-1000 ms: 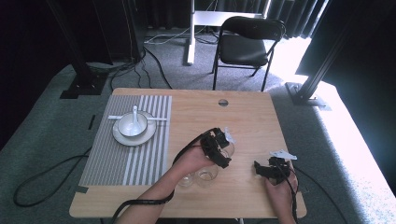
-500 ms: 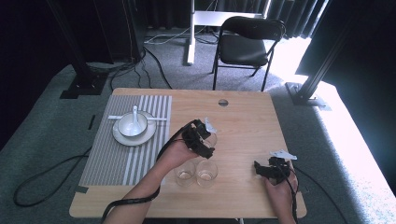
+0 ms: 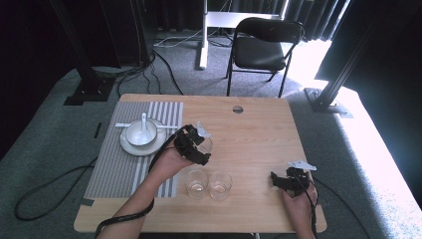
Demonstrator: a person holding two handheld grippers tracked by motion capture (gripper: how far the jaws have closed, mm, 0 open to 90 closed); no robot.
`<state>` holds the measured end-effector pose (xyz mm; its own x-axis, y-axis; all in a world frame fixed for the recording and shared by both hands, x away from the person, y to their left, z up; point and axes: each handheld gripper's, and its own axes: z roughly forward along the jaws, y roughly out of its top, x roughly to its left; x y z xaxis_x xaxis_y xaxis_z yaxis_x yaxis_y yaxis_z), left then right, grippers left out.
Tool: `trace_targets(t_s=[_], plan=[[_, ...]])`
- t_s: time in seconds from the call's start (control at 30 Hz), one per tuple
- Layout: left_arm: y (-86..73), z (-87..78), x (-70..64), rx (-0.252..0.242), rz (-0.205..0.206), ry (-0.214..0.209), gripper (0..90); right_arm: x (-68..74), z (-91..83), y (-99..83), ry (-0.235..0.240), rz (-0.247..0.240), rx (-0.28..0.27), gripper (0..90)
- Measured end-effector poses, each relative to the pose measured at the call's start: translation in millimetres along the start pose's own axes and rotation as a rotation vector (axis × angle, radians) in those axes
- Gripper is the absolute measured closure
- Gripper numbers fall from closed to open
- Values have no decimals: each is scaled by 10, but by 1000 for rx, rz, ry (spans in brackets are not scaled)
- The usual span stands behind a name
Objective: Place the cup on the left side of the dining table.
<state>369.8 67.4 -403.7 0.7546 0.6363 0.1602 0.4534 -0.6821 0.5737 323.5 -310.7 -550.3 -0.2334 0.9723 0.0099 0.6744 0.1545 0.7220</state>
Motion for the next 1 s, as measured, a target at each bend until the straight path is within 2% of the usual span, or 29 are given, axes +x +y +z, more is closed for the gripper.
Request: trace_targets(t_s=[0.3, 0.63, 0.77, 0.87, 1.0], plan=[[-209, -174, 186, 4, -41, 36, 187, 0, 0, 0, 0, 1, 0, 114], [-555, -342, 397, 18, -99, 71, 187, 1, -1, 0, 0, 1, 1, 114], [-727, -365, 488, 26, -134, 72, 187, 3, -1, 0, 1, 4, 2, 115], [-842, -360, 548, 29, -162, 89, 187, 2, -1, 0, 1, 3, 2, 114], [-936, -373, 601, 33, -182, 96, 187, 2, -1, 0, 0, 2, 2, 114]])
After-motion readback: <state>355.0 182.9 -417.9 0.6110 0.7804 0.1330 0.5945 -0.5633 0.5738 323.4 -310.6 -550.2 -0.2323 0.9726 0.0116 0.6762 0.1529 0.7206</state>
